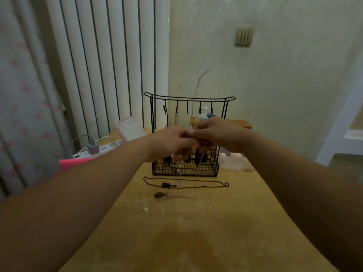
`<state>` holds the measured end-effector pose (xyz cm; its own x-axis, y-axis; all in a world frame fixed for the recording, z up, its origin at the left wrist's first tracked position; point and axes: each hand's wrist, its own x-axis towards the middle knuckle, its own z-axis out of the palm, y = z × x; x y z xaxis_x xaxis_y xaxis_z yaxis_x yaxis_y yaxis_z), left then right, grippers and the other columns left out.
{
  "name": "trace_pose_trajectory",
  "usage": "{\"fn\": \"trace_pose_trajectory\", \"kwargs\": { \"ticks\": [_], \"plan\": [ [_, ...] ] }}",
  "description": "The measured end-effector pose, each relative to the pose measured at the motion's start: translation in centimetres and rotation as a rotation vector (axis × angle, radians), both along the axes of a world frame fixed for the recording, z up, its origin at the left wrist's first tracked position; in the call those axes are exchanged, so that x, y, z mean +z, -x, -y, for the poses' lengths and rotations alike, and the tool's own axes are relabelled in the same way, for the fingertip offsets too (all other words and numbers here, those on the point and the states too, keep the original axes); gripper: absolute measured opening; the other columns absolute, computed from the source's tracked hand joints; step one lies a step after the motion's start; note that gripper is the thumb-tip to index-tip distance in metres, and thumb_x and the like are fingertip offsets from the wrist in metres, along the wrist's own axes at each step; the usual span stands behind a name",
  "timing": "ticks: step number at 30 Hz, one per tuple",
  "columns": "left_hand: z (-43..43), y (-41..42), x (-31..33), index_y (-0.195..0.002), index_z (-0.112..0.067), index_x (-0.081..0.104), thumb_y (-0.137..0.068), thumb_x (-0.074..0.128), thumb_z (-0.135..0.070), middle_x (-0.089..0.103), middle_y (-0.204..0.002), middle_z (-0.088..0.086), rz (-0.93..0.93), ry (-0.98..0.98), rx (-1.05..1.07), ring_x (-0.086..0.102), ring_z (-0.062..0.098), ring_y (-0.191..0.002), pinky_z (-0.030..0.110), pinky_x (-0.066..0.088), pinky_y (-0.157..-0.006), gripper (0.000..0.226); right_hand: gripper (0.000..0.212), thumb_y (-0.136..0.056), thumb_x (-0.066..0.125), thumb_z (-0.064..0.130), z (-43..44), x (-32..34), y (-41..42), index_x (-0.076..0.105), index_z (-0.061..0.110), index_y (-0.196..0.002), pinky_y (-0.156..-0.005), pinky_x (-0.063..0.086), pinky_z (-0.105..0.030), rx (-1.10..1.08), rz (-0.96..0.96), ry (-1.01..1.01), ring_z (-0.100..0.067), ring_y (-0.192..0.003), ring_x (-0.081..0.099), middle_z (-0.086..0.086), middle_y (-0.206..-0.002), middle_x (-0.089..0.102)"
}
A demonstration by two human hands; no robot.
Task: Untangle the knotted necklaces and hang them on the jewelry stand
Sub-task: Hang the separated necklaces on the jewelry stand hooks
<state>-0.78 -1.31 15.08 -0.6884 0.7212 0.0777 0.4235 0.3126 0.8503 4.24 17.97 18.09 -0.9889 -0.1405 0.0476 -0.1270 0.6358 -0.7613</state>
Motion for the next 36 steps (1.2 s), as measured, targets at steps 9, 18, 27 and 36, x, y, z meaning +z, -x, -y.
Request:
{"fn": "trace_pose_trajectory", "kwargs": {
  "ticks": [9,18,27,36],
  "plan": [
    [0.2,3.0,5.1,-0.108,-0.015,0.073,-0.109,0.050,-0.028,0.073,-0.086,0.007,-0.205,-0.116,0.208,0.071,0.019,-0.082,0.038,0.059,-0.083,0.026,0.019,-0.102,0.064,0.027,-2.0,2.7,0.9,0.073,0.011,-0.108,-0.080,0.060,-0.031,-0.117,-0.139,0.072,-0.017,-0.082,0.073,-0.010,-0.095,0.073],
    [-2.0,4.1,11.1,-0.106,-0.018,0.067,-0.103,0.062,-0.026,0.075,-0.094,0.004,-0.454,-0.065,0.203,0.075,0.013,-0.085,0.032,0.063,-0.083,0.010,0.022,-0.102,0.066,0.026,-1.6,6.0,2.7,0.074,0.010,-0.114,-0.075,0.063,-0.026,-0.188,-0.318,0.129,-0.011,-0.077,0.075,-0.008,-0.095,0.075],
    [-1.7,6.3,12.6,-0.109,-0.014,0.067,-0.103,0.063,-0.021,0.071,-0.100,0.006,-0.527,-0.056,0.340,0.071,0.020,-0.091,0.031,0.061,-0.078,0.010,0.022,-0.101,0.066,0.025,-3.0,5.9,4.4,0.073,0.010,-0.115,-0.080,0.062,-0.029,-0.235,-0.295,0.107,-0.019,-0.090,0.076,-0.008,-0.099,0.075],
    [-2.0,7.5,12.3,-0.110,-0.012,0.066,-0.099,0.066,-0.012,0.073,-0.100,0.007,-0.428,-0.056,0.395,0.071,0.016,-0.083,0.021,0.056,-0.062,0.010,0.021,-0.102,0.066,0.028,-2.2,7.2,6.6,0.074,0.013,-0.115,-0.074,0.061,-0.024,-0.234,-0.369,0.050,-0.013,-0.084,0.074,-0.006,-0.097,0.075]
  ]
}}
